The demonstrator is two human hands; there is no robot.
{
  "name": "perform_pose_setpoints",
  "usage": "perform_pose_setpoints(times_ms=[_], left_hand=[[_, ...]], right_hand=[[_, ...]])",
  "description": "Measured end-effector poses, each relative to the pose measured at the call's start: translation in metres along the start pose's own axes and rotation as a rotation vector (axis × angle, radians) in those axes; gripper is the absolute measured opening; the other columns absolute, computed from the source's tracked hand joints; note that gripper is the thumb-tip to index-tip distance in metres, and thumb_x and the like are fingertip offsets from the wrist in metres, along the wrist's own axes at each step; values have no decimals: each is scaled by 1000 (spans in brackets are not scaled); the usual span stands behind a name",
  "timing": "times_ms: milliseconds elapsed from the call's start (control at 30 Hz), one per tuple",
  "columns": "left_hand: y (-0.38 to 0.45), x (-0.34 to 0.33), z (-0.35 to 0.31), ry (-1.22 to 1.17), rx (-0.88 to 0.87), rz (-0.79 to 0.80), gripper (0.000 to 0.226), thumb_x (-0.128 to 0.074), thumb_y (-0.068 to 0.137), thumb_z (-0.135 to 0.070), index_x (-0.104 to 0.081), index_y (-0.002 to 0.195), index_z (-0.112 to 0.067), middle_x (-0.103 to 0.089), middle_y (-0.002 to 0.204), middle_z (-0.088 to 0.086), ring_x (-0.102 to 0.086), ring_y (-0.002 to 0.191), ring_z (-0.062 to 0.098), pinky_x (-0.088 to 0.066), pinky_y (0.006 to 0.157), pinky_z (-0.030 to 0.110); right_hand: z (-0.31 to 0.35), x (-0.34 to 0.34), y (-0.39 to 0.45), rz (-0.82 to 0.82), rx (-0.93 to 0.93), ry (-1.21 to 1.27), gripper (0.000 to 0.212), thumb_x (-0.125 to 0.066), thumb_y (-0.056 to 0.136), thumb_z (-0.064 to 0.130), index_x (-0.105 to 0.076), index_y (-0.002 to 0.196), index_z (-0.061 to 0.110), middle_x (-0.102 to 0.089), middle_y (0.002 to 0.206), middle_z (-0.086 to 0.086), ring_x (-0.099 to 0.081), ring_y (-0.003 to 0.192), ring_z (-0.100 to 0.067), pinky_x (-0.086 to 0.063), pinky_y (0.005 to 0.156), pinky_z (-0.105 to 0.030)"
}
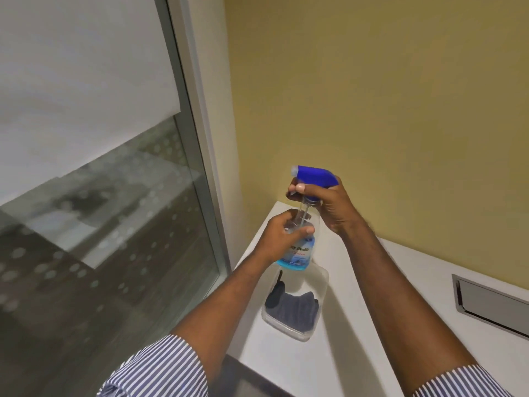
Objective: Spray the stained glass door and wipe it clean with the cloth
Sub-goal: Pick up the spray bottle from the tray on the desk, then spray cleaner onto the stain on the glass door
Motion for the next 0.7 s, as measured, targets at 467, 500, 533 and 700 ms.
perform_pose_setpoints(times_ms=[467,500,533,700], left_hand=[[-168,126,-65,15,-25,-11,21,-73,90,-38,-65,109,-37,-71,114,-12,-67,112,11,-51,104,38],[-183,135,-66,13,-36,-37,27,-74,86,-43,-67,111,-35,-72,115,-11,-68,111,11,-52,102,35],[-198,145,-70,6,-56,-66,35,-74,81,-47,-68,112,-32,-74,114,-10,-70,110,12,-54,99,33],[-274,198,-76,1,-133,-268,47,-72,79,-45,-68,119,-22,-74,120,2,-71,108,17,-58,98,39]], right_hand=[[71,-199,-87,382,-10,-80,16,-69,85,14,-74,98,8,-74,89,-12,-72,90,-29,-59,89,-47],[73,-214,-96,401,2,-70,15,-69,85,13,-73,97,5,-73,88,-13,-71,89,-30,-60,87,-46],[76,-230,-103,417,14,-53,16,-70,85,13,-72,97,2,-71,87,-15,-70,88,-31,-59,85,-46],[90,-311,-143,500,46,-20,16,-67,86,10,-68,96,-2,-69,85,-17,-69,84,-31,-58,78,-41]])
Point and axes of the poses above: each hand's wrist, its own y-axis towards the middle knuckle, its own x-axis out of the back of the hand, z = x × y, the point moved 6 cm from there along y, towards the middle knuckle
